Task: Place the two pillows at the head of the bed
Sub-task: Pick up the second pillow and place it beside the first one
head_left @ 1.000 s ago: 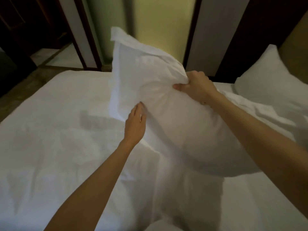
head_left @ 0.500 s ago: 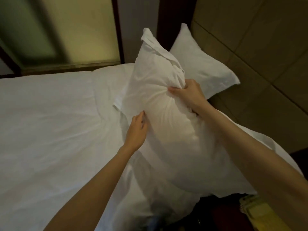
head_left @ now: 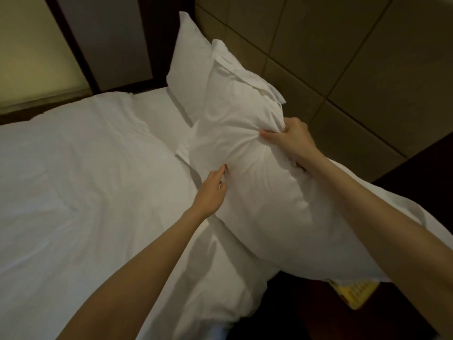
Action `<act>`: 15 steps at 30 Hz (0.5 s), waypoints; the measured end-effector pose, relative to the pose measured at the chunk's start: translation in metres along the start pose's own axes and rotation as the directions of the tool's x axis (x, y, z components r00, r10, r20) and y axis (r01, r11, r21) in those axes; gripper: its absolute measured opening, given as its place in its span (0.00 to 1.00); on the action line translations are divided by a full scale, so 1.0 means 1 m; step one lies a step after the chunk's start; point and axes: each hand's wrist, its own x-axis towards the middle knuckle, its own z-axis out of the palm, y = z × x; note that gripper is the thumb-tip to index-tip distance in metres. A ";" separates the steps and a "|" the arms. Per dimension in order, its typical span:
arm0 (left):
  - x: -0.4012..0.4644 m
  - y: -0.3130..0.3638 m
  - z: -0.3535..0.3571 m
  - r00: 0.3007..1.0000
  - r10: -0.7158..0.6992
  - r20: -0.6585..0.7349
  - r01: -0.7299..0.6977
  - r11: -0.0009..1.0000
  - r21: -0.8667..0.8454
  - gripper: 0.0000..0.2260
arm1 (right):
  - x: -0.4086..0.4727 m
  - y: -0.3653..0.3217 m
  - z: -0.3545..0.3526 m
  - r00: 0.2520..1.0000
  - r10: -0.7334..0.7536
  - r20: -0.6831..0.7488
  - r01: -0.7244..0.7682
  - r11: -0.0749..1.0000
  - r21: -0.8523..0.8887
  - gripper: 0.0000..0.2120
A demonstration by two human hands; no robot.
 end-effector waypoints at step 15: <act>0.185 0.029 0.124 0.952 -0.023 0.306 -0.030 0.985 0.169 0.23 | 0.144 0.180 -0.050 0.996 0.032 -0.081 -0.059 0.935 -0.349 0.18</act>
